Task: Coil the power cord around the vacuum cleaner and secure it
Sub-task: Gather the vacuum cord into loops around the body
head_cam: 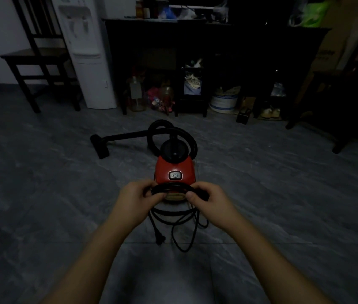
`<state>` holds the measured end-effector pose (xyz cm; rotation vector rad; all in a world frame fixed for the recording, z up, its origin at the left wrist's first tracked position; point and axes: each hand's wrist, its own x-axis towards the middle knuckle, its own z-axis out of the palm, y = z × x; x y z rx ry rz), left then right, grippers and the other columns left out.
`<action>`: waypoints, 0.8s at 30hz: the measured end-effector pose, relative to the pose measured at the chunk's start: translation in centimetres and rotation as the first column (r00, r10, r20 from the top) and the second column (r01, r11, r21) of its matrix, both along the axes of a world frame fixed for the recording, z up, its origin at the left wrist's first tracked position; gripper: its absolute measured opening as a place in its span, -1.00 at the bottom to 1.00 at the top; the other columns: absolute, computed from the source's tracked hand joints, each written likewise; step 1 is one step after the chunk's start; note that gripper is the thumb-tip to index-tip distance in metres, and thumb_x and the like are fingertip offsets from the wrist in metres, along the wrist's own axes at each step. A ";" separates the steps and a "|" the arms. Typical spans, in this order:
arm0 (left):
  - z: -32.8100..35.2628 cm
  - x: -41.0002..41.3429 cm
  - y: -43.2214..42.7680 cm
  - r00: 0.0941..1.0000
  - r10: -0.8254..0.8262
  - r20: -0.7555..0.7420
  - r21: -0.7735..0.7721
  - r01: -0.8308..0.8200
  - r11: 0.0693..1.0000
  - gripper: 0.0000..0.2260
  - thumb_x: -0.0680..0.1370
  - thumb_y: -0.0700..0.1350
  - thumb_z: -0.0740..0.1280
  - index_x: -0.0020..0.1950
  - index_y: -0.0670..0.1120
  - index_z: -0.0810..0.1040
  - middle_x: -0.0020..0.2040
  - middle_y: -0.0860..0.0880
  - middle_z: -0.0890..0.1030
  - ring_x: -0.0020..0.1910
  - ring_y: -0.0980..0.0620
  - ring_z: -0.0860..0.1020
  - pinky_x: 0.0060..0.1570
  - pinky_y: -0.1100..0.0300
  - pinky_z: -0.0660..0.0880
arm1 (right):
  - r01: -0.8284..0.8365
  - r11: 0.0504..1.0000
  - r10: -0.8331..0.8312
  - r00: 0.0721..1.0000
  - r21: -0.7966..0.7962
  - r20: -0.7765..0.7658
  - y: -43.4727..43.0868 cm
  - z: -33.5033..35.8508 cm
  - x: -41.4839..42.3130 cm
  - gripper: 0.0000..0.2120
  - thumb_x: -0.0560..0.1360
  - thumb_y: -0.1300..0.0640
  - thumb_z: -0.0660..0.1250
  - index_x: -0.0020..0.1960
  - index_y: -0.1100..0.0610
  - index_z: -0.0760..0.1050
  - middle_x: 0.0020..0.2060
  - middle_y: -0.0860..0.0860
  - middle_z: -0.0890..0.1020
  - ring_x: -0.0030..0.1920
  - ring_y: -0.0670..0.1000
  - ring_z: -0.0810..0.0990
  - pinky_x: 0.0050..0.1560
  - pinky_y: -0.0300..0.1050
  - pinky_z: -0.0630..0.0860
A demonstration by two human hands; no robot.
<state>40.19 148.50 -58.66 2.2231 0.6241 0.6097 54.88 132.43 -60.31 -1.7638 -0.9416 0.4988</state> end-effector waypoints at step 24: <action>0.8 -0.2 -0.3 0.941 0.310 0.138 -0.613 -0.164 0.773 -0.79 0.51 0.03 0.43 -0.09 -0.11 0.65 -0.44 -0.15 0.62 -0.52 0.00 0.51 -0.43 0.19 0.49 | 0.149 0.988 -0.153 0.979 -0.038 -0.132 0.4 -1.2 1.2 -0.94 0.53 0.01 0.38 -0.06 -0.03 0.61 -0.21 -0.09 0.67 -0.14 -0.11 0.64 -0.09 -0.17 0.53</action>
